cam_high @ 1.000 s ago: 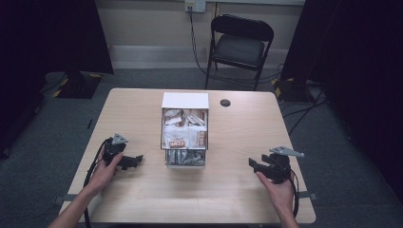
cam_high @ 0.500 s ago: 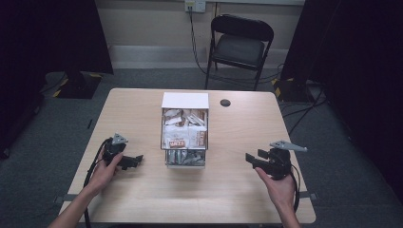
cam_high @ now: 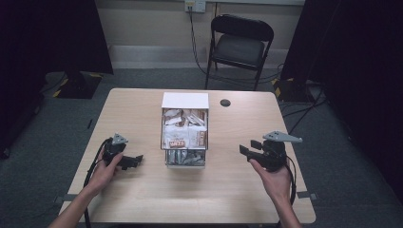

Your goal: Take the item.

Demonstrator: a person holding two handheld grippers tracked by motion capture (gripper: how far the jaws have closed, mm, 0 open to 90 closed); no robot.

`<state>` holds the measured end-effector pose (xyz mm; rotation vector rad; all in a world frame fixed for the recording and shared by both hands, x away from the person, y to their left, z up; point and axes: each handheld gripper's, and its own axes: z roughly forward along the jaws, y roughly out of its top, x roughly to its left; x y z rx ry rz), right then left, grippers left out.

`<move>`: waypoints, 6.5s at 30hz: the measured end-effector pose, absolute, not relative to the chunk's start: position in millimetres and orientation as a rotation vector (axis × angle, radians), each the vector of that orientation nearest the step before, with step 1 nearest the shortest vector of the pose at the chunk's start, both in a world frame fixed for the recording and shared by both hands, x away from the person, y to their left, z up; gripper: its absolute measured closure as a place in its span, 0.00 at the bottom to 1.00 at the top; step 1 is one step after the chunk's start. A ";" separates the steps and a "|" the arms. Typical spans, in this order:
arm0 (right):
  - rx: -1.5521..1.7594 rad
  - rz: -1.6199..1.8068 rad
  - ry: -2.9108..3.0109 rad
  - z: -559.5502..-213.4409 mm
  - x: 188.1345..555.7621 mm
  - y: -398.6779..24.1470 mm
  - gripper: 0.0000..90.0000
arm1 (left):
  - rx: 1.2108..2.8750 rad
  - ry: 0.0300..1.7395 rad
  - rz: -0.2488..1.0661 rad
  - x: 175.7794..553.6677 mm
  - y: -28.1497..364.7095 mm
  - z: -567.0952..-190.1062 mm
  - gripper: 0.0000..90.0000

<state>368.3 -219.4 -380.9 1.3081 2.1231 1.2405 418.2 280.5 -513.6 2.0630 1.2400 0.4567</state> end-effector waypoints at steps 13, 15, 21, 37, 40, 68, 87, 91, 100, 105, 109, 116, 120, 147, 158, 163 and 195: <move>1.210 1.330 2.127 -343.4 379.8 -197.1 0.54 | 2.063 1.240 0.457 418.1 280.4 -513.6 0.00; 1.191 1.354 2.148 -336.8 381.1 -194.4 0.54 | 2.063 1.240 0.457 418.1 280.5 -513.6 0.00; 1.147 1.414 2.155 -321.7 381.9 -189.3 0.53 | 2.063 1.240 0.457 418.1 280.5 -513.6 0.00; 0.917 1.557 2.243 -293.7 372.6 -139.3 0.47 | 2.062 1.240 0.457 418.1 280.4 -513.6 0.00; 0.863 1.573 2.265 -290.7 369.3 -125.6 0.49 | 2.070 1.237 0.457 418.2 280.8 -513.4 0.00; 0.771 1.480 2.452 -318.5 396.0 -63.5 0.67 | 2.072 1.239 0.464 417.0 280.8 -513.3 0.00; 0.688 1.543 2.541 -322.7 390.7 -64.7 0.80 | 2.057 1.250 0.464 415.3 280.3 -513.6 0.00; 0.688 1.530 2.557 -324.5 393.1 -60.7 0.86 | 2.070 1.246 0.465 414.7 281.0 -513.1 0.00; 0.670 1.529 2.579 -323.7 391.3 -61.5 0.92 | 2.068 1.247 0.464 414.6 281.0 -513.2 0.00; 0.669 1.505 2.580 -325.8 391.2 -59.5 0.96 | 2.069 1.246 0.465 414.6 281.0 -513.1 0.00; 0.679 1.507 2.567 -326.3 391.8 -60.4 1.00 | 2.068 1.247 0.464 414.6 281.0 -513.2 0.00; 0.705 1.539 2.530 -324.2 392.4 -66.8 1.00 | 2.063 1.260 0.472 414.5 281.7 -513.1 0.00; 0.719 1.555 2.508 -322.4 392.4 -70.5 1.00 | 2.063 1.261 0.471 414.5 281.6 -513.2 0.00; 0.694 1.647 2.418 -301.2 388.1 -84.7 1.00 | 2.062 1.262 0.472 414.6 281.5 -513.2 0.00; 0.703 1.658 2.376 -292.4 378.9 -101.3 1.00 | 2.062 1.261 0.471 414.6 281.6 -513.2 0.00; 0.701 1.646 2.337 -283.7 366.6 -115.0 1.00 | 2.062 1.261 0.472 414.5 281.6 -513.2 0.00; 0.907 1.560 2.185 -291.8 356.8 -192.2 1.00 | 2.062 1.262 0.472 414.5 281.5 -513.2 0.00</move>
